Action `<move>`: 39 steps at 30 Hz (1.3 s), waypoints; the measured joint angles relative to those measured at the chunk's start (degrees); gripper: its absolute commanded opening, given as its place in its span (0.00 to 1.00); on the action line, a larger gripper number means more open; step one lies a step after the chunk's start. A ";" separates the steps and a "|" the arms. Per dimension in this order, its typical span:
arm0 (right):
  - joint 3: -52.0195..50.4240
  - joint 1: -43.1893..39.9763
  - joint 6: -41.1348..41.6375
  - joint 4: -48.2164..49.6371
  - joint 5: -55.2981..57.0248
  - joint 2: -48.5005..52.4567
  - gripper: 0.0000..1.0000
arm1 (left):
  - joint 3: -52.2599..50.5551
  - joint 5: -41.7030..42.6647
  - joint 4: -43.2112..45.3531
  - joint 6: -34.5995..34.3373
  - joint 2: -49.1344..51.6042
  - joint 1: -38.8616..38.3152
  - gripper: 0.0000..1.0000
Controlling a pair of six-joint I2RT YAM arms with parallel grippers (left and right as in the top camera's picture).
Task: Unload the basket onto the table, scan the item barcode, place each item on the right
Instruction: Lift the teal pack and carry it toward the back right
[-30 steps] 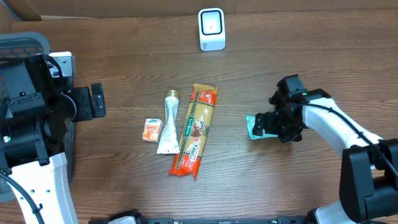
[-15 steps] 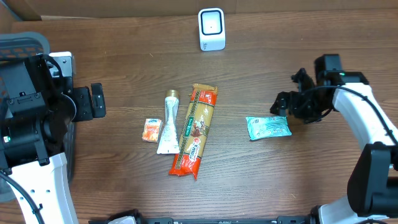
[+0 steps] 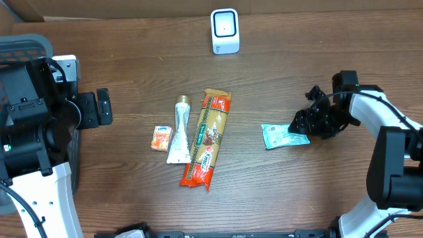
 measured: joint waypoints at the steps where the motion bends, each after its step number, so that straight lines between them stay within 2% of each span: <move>1: -0.63 0.02 -0.11 0.46 -0.44 0.00 0.69 | 0.00 0.02 0.00 0.00 0.00 0.00 1.00; 7: -3.10 -0.04 -0.35 3.69 -4.61 -0.28 0.65 | 0.00 0.02 0.00 0.02 0.00 0.00 1.00; 10: -4.68 -0.04 -0.55 4.42 -6.67 -0.63 0.59 | 0.00 0.00 0.00 0.00 0.00 0.00 1.00; 15: -6.43 -0.07 -0.52 4.50 -8.00 -0.68 0.34 | 0.00 0.02 0.00 0.00 0.00 0.00 1.00; 17: -6.86 -0.04 -0.46 4.85 -8.28 -0.61 0.20 | 0.00 0.00 0.00 0.00 0.00 0.00 1.00; 21: -7.48 -0.04 -0.48 6.71 -11.72 -0.55 0.04 | 0.00 0.00 0.02 0.00 0.00 0.00 1.00; 29: -7.45 -0.04 -0.07 8.11 -17.90 0.15 0.04 | 0.00 0.02 0.00 0.00 0.00 0.00 1.00; 39: 0.26 -0.04 1.95 -4.17 -22.99 -3.02 0.04 | 0.00 0.02 0.00 0.00 0.00 0.00 1.00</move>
